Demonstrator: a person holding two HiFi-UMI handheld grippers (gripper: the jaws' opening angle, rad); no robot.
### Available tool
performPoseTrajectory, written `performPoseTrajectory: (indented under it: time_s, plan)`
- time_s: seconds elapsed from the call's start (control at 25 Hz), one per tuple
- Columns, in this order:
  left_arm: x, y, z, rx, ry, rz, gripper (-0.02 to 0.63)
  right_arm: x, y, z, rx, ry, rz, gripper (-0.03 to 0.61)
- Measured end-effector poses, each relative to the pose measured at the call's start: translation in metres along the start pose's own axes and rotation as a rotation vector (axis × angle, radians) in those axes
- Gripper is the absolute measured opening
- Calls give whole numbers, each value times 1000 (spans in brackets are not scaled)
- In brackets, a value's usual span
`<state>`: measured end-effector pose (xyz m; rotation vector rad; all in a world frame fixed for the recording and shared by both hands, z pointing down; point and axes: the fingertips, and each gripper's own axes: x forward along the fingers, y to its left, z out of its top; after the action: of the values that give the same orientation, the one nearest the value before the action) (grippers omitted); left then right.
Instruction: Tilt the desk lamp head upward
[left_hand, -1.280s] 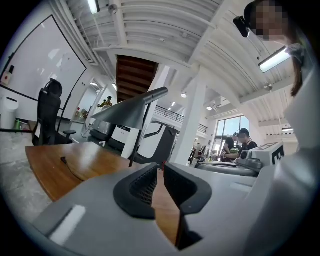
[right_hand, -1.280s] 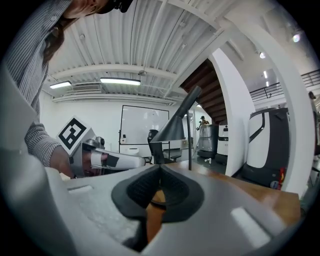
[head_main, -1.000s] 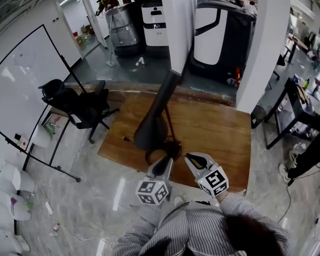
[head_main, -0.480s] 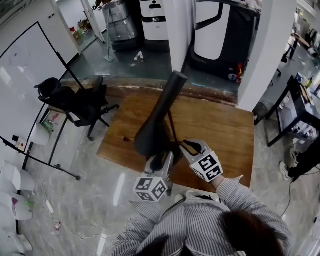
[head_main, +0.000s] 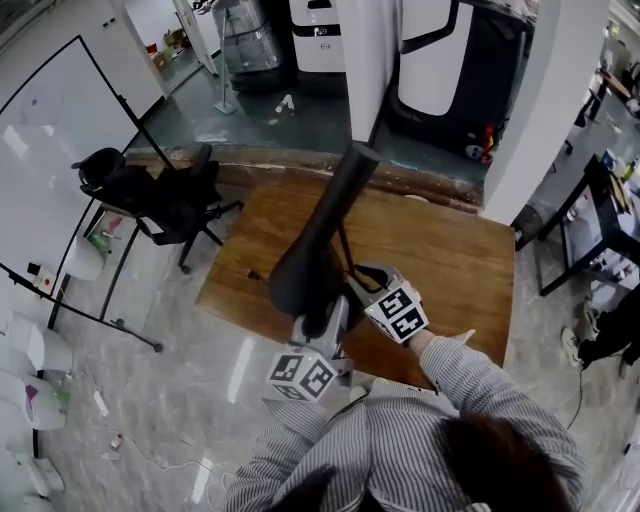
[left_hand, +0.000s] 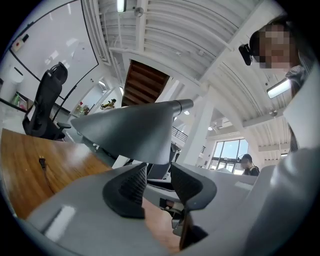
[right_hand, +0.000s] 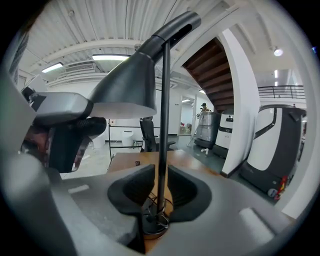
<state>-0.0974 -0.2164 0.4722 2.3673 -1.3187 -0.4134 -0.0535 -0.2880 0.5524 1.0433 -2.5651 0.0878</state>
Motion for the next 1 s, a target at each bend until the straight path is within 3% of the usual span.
performPoseTrajectory:
  time_s: [0.4, 1.0]
  plan:
    - [5, -4, 9, -55, -73, -27, 132, 11, 1, 5, -5, 0, 22, 64]
    - [2, -9, 11, -32, -82, -13, 35, 11, 0, -4, -5, 20, 46, 51]
